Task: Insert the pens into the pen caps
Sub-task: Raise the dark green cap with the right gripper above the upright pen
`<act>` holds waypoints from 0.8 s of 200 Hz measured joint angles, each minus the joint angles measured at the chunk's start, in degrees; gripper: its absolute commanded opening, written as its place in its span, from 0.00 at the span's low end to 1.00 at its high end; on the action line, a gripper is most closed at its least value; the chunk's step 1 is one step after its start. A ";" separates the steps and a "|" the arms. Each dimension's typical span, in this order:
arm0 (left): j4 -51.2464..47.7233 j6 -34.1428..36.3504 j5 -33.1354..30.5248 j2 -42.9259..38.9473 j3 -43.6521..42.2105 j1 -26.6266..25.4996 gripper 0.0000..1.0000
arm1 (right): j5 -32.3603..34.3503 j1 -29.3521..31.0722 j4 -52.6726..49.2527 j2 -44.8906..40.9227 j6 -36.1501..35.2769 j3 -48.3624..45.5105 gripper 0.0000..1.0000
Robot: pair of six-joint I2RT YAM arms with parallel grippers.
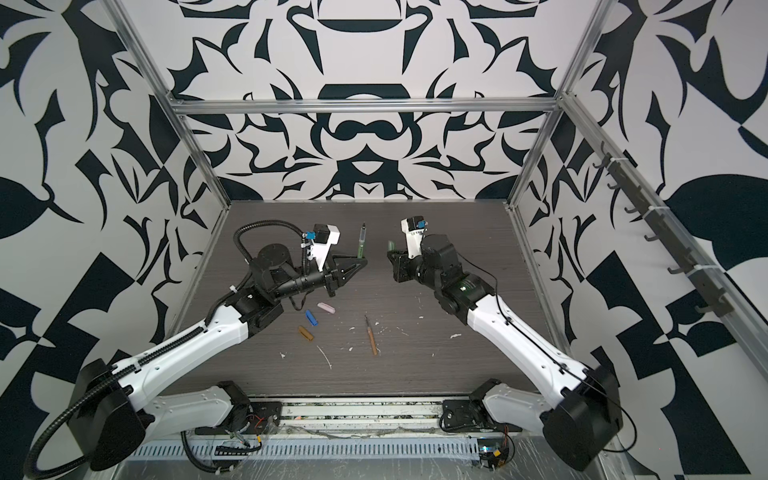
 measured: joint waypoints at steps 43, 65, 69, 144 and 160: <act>0.83 -0.07 -1.60 0.02 -0.68 -0.02 0.00 | 3.43 0.70 5.40 -3.58 0.44 2.75 0.07; 1.03 -0.22 -1.60 0.11 -0.72 0.00 0.00 | 3.56 0.61 8.39 -3.61 1.36 4.37 0.07; 1.07 -0.22 -1.60 0.13 -0.72 0.00 0.00 | 3.45 0.59 9.05 -3.43 1.57 4.87 0.07; 1.25 -0.28 -0.90 1.18 -0.72 0.00 0.00 | 0.24 0.85 18.23 0.39 6.25 8.37 0.06; 1.25 -0.42 -0.70 1.20 -0.72 0.00 0.00 | -0.57 1.33 18.67 1.31 6.62 9.07 0.06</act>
